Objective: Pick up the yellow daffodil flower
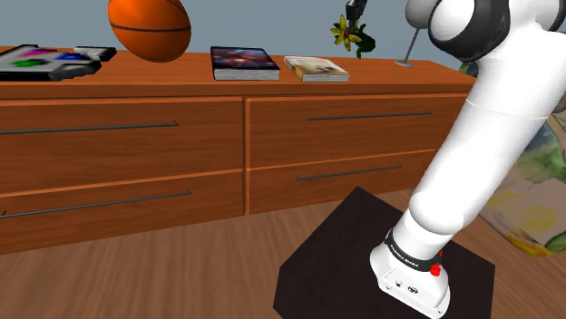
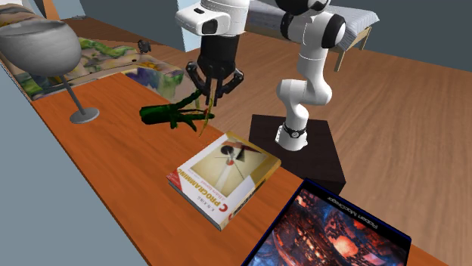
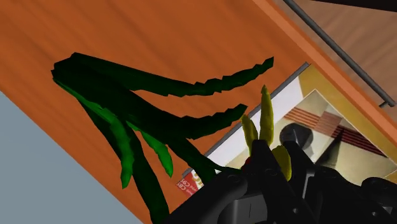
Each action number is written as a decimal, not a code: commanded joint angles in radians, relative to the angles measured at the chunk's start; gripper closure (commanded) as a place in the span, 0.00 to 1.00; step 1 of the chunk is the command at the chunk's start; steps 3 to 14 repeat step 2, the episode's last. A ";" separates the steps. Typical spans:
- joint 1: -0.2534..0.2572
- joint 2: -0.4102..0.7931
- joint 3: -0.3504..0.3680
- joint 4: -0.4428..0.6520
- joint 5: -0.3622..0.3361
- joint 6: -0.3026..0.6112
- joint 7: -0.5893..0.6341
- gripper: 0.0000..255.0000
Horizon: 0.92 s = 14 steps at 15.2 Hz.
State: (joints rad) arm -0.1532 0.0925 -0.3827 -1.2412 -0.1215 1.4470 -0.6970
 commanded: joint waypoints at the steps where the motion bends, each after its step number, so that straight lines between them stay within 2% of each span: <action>1: -0.004 0.013 -0.002 0.033 0.005 -0.020 -0.006 1.00; 14: -0.003 0.012 -0.002 0.032 0.005 -0.020 -0.006 1.00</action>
